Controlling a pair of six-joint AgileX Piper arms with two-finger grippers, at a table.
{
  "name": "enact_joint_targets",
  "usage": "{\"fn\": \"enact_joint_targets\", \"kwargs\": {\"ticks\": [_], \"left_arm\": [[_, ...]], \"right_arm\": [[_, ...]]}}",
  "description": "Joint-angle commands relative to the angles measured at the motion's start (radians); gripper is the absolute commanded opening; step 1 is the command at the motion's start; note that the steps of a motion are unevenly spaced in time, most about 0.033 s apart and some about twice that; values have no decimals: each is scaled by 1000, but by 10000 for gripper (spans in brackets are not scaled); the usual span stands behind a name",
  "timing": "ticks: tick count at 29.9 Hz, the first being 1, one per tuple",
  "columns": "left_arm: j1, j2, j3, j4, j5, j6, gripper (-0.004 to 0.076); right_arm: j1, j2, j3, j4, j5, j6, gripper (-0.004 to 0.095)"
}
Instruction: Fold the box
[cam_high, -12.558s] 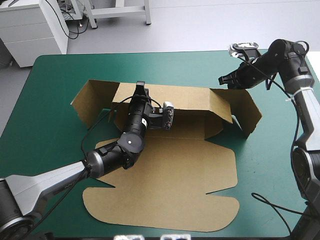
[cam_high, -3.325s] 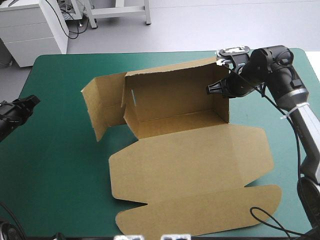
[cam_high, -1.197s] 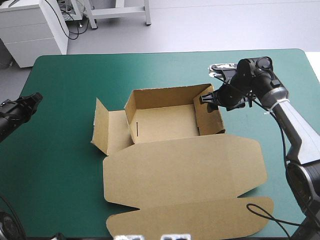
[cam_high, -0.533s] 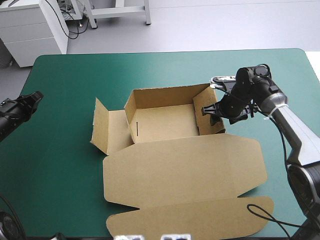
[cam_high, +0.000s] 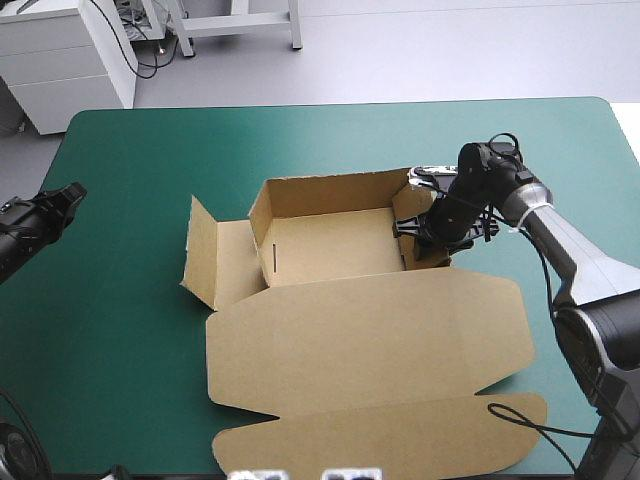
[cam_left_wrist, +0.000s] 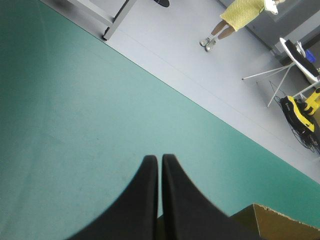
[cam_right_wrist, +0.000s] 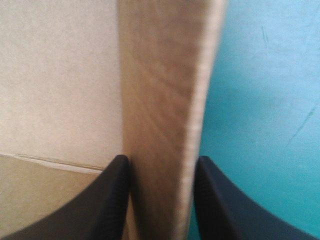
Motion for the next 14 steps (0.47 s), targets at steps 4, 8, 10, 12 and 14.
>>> {"fn": "enact_joint_targets", "kwargs": {"ticks": [4, 8, 10, 12, 14], "left_arm": [[3, -24, -28, -59, 20, 5, 9], [3, -24, -28, -59, 28, 5, 9], [3, -24, -28, -59, 30, 5, 9], [3, -24, -28, -59, 30, 5, 9], [3, -24, -28, -59, 30, 5, 9]], "right_arm": [[1, -48, -31, 15, -4, -74, -11], [1, -48, -31, 13, 11, -98, -12], [1, -48, -32, 13, 0, -106, -13], [1, -48, -57, 11, 15, -110, -13], [-3, -48, -121, 9, 59, -114, -14]]}}
